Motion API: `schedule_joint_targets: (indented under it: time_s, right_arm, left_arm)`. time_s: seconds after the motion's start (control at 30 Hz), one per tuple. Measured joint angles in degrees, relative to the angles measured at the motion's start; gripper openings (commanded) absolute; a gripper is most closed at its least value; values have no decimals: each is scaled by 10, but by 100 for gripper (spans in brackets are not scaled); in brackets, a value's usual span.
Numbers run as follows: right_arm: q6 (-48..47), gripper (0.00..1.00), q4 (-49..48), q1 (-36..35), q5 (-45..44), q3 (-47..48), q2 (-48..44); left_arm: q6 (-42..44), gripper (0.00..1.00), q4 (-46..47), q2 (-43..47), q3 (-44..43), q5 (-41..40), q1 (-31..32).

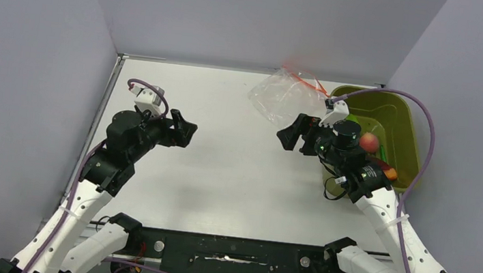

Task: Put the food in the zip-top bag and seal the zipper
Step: Pick up the zipper food storage bag at the corner of the board.

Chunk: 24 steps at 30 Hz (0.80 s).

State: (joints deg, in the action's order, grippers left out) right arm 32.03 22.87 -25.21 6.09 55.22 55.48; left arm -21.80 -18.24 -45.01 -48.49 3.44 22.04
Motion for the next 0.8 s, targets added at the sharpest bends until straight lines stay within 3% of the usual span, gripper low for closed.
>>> schedule_joint_targets:
  time_s: [0.17,0.3,0.43,0.57,0.8]
  right_arm:
    - [-3,99,-15,0,12,1,3]
    - [-21,91,-34,-2,18,14,32]
    - [-57,79,-38,-17,-5,53,96]
    - [-105,59,-39,-35,-54,100,184]
    - [-166,47,-34,-45,-175,166,336]
  left_arm:
    - [2,81,1,7,2,-3,0]
    - [-1,81,0,23,28,-4,0]
    - [-5,81,-3,42,59,-12,0]
    - [-5,81,-6,52,67,-20,0]
    - [-1,81,-7,64,87,-32,0]
